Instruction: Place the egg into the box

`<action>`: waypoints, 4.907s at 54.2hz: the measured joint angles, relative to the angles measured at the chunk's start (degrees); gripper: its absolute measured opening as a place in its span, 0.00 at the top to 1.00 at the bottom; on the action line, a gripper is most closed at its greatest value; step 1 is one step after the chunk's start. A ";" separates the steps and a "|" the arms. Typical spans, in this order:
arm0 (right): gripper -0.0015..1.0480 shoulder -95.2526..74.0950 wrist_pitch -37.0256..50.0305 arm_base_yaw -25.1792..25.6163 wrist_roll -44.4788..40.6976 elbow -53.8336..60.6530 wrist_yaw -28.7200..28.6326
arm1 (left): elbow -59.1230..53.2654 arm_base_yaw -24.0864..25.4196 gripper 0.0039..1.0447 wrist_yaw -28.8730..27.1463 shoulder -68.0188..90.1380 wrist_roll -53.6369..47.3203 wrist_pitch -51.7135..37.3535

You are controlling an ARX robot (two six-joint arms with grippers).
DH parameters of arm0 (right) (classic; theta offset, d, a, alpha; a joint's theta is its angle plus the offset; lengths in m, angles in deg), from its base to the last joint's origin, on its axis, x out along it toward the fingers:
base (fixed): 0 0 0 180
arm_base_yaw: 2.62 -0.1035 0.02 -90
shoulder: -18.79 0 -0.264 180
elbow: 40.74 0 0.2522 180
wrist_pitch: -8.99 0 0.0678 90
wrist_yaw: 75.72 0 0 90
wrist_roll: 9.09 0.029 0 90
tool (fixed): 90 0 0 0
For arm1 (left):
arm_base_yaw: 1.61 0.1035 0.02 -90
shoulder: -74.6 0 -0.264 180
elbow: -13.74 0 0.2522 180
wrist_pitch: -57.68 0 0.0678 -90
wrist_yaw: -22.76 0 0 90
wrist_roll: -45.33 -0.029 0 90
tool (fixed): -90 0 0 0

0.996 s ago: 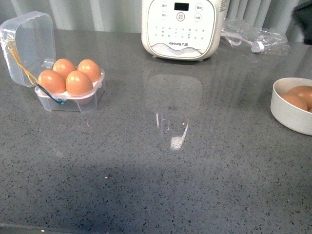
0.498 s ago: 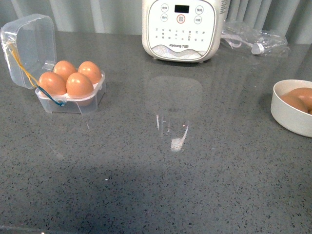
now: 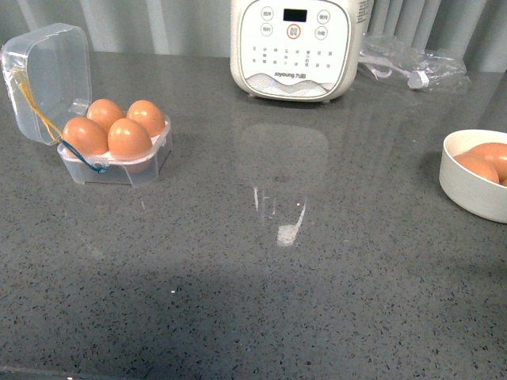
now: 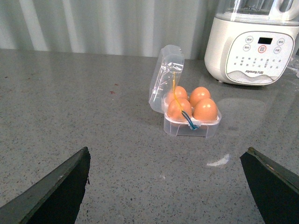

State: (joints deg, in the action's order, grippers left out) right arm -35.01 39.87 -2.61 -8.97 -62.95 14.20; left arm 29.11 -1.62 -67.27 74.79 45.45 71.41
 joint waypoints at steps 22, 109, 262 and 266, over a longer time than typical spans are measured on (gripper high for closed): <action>0.97 12.96 -6.69 0.00 0.00 5.92 0.02 | 0.00 0.00 0.06 0.00 0.00 0.00 0.00; 0.72 53.57 -44.61 0.00 -0.13 8.09 0.00 | 0.00 0.00 0.06 0.00 -0.02 0.00 0.00; 0.07 53.57 -44.61 0.02 -0.11 8.09 0.00 | 47.74 7.85 0.06 6.21 90.03 1.81 -17.29; 0.07 53.57 -44.61 0.00 -0.11 8.09 0.00 | 47.91 6.36 0.06 6.08 89.57 2.36 -17.29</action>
State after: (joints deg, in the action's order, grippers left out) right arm 18.56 -4.74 -2.61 -9.07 -54.86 14.20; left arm 77.02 4.74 -61.20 164.36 47.81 54.12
